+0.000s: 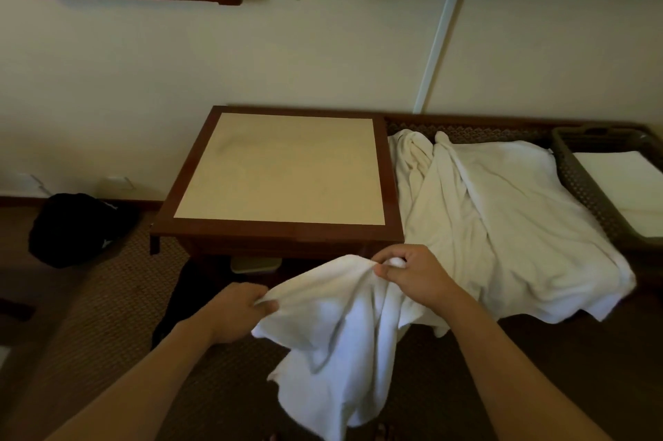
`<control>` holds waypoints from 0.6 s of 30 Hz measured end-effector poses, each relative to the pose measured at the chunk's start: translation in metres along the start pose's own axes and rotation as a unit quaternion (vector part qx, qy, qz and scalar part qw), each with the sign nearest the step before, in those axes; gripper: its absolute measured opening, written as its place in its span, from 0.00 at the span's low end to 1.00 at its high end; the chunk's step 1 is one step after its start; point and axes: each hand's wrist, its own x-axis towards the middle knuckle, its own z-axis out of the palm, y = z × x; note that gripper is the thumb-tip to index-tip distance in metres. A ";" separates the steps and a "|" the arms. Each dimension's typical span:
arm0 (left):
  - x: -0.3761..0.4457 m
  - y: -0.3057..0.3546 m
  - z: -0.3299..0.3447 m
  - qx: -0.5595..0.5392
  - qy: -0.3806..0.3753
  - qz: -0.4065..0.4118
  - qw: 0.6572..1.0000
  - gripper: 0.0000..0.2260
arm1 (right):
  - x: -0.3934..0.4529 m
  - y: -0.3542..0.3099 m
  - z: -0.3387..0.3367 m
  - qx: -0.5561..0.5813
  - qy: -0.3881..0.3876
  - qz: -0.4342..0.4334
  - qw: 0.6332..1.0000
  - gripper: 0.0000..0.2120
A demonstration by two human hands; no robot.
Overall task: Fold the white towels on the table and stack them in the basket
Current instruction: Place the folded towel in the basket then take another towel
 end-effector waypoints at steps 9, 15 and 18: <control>0.004 0.098 0.015 -0.289 0.121 -0.004 0.950 0.13 | -0.013 -0.015 0.051 0.173 -0.043 0.121 0.977 0.24; 0.005 0.110 0.018 -0.623 0.087 -0.086 0.773 0.09 | -0.018 -0.022 0.057 0.288 -0.015 0.123 0.950 0.15; 0.005 0.111 0.020 -0.712 0.105 -0.089 0.689 0.08 | -0.021 -0.020 0.062 0.235 0.049 0.085 0.967 0.11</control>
